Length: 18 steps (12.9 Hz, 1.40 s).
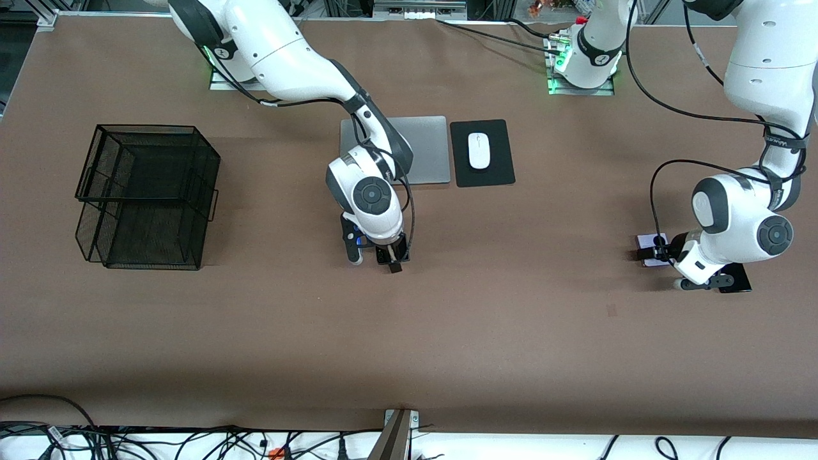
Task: Place phones with both arms
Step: 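Grasp the flip phone with the right gripper while the left gripper grasps the white phone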
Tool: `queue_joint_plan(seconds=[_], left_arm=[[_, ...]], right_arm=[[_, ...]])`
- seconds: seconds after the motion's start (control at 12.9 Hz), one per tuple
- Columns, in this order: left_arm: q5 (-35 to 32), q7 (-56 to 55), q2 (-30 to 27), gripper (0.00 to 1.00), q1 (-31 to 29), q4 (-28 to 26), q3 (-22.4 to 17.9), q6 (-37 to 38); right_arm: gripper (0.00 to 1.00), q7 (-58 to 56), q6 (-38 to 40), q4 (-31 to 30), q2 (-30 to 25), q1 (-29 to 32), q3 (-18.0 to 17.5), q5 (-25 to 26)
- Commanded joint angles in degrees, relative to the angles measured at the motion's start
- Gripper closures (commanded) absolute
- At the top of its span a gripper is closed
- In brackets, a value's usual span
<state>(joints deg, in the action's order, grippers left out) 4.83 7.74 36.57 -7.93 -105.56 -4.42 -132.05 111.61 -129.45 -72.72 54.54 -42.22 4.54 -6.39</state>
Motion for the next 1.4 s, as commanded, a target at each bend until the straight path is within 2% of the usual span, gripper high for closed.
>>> queue_joint_plan(seconds=[0.0,0.08,0.23,0.31,0.47,0.62,0.78,1.01,1.17,1.24,1.32], left_arm=[[-1.0,-0.7,-1.8,0.0,0.2,-2.4,0.2,-0.9],[-1.0,-0.6,-1.7,0.0,0.2,-2.4,0.2,-1.0],[-1.1,0.2,-1.5,0.0,-0.1,-2.4,0.1,-0.9],[-1.1,0.3,-1.5,0.0,-0.1,-2.4,0.1,-0.9],[-1.1,0.3,-1.5,0.31,-0.2,-2.4,0.1,-0.9],[-1.1,0.3,-1.5,0.58,-0.1,-2.3,0.1,-0.9],[-1.1,0.3,-1.7,0.75,-0.2,-1.9,0.0,-0.6],[-1.1,-0.1,-5.4,0.75,0.1,-1.0,0.3,1.4],[-1.0,-0.3,-7.6,0.75,1.7,4.7,0.6,10.9],[-0.9,-0.7,-7.8,0.75,2.6,8.6,1.1,15.5],[-0.4,-1.4,-7.7,0.75,4.0,12.4,1.4,19.5]], right_arm=[[0.45,0.6,0.6,1.4,1.2,-0.5,0.6,-0.4],[0.27,0.3,0.6,1.4,1.3,-0.6,0.7,0.1],[0.18,0.2,0.6,1.4,1.4,-0.7,0.7,2.3],[0.18,0.1,0.5,1.4,1.4,-0.6,0.7,2.7],[0.15,0.0,0.6,1.5,1.2,-0.7,0.9,2.9],[0.15,0.1,0.6,1.6,1.1,-0.8,1.0,5.5],[0.1,0.3,0.5,1.9,1.0,-0.7,1.2,6.8],[0.1,0.4,-2.5,1.4,2.1,-1.0,1.3,6.8],[0.14,0.5,-2.6,1.3,2.1,-1.1,1.3,6.8],[0.19,0.5,-2.6,1.3,2.1,-1.1,1.2,6.7],[0.37,0.5,-2.5,1.3,2.1,-1.1,1.2,6.4]])
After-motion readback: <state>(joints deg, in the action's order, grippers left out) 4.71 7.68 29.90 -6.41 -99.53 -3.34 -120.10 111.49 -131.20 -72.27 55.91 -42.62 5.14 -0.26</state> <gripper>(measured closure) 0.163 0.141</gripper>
